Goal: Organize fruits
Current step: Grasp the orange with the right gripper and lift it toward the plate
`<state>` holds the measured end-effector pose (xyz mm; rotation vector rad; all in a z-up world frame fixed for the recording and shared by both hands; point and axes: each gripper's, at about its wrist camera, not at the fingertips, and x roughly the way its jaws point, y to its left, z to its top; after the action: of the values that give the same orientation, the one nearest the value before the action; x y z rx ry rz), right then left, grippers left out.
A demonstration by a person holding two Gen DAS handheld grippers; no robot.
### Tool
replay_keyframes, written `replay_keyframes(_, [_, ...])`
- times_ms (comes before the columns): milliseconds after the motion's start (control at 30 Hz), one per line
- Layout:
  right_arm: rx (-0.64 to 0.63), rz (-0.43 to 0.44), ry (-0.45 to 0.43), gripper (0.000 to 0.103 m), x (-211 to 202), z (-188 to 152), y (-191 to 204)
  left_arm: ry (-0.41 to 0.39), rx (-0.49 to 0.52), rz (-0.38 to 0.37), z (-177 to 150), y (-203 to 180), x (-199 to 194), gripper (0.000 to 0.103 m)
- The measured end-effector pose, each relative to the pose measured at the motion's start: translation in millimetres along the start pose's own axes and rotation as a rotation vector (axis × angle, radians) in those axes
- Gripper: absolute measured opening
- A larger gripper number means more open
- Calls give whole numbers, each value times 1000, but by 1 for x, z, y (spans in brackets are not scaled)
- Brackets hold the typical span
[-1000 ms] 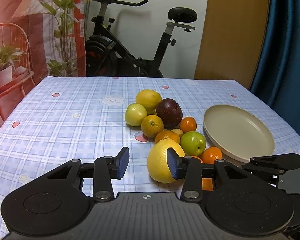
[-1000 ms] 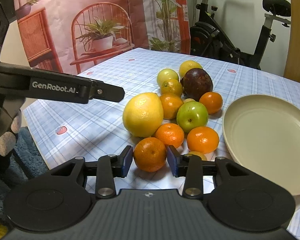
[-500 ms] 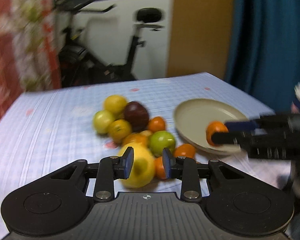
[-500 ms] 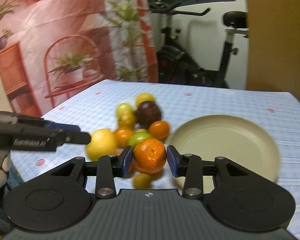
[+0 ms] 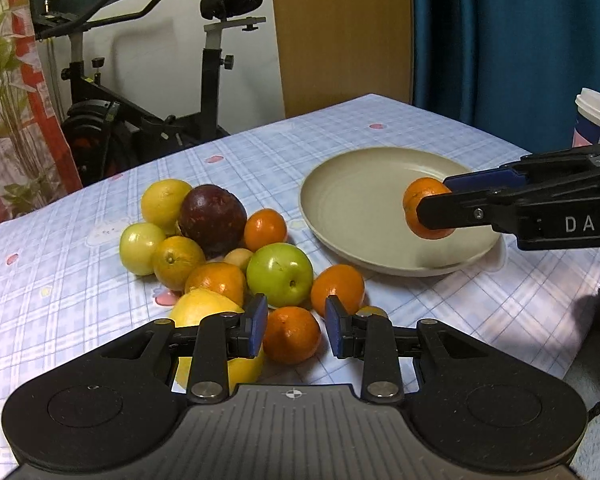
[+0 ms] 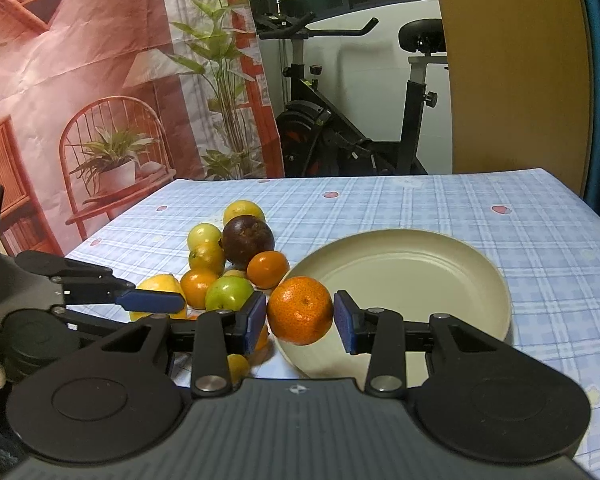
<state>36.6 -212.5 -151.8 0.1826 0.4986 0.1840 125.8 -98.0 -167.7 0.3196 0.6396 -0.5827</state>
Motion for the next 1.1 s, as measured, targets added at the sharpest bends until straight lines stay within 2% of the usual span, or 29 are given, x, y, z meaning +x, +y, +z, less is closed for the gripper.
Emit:
replay_keyframes(167, [13, 5, 5, 40, 2, -1, -2, 9, -4, -8, -4, 4, 0, 34])
replay_keyframes(333, [20, 16, 8, 40, 3, -3, -4, 17, 24, 39, -6, 3, 0, 37])
replay_keyframes(400, [23, 16, 6, 40, 3, -3, -5, 32, -2, 22, -6, 7, 1, 38])
replay_keyframes(667, [31, 16, 4, 40, 3, -5, -6, 70, -19, 31, -12, 7, 4, 40])
replay_keyframes(833, [33, 14, 3, 40, 3, -5, -5, 52, -43, 51, -13, 9, 0, 38])
replay_keyframes(1100, [38, -6, 0, 40, 7, -8, -8, -23, -58, 76, -4, 10, -15, 38])
